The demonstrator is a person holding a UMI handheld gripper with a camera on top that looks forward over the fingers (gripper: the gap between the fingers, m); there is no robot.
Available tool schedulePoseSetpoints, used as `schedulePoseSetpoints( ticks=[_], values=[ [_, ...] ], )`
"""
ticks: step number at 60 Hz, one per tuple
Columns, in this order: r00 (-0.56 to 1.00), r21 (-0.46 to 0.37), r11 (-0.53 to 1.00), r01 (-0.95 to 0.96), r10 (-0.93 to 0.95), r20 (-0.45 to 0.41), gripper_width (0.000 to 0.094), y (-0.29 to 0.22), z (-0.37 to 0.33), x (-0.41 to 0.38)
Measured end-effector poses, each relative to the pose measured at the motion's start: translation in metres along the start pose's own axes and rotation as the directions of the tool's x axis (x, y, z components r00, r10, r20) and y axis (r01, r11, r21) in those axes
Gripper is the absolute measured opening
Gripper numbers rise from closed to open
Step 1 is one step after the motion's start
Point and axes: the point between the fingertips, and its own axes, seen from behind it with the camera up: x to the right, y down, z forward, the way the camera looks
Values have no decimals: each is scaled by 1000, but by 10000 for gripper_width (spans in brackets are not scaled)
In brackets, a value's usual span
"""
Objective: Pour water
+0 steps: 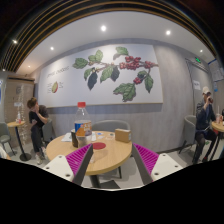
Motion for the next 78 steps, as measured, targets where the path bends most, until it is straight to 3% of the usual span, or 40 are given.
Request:
schedulePoseSetpoints(
  ticks=[8,9,18,28,35,38,39,40,44,48,58,62,69,72,78],
  values=[
    [996,10,1000,10,-11,88,836,3,33,-17],
    [995,7,1000,7,-8,97,836,-14,34,-25],
    [988,18,1000,1,-4,157,834,2,86,-60],
    [985,5,1000,-22,21,169,838,3,136,-94],
    [992,17,1000,-11,9,123,824,-2,167,-88],
    [995,30,1000,7,-10,94,711,-6,176,-84],
    [996,36,999,15,-18,87,580,-7,178,-83],
    [997,42,999,22,-25,79,509,-8,180,-82],
    [999,65,997,35,-36,23,448,-12,181,-68],
    [998,95,994,54,-57,34,354,-10,183,-77],
    [990,71,990,123,-128,63,312,-12,186,-77],
    [961,85,958,273,-275,14,312,-26,202,-68],
    [698,61,697,714,-703,-134,310,-65,234,-43],
    [469,19,474,880,-861,-195,310,-76,262,-50],
    [-35,-45,-26,999,-978,-204,311,-97,287,-53]
  ],
)
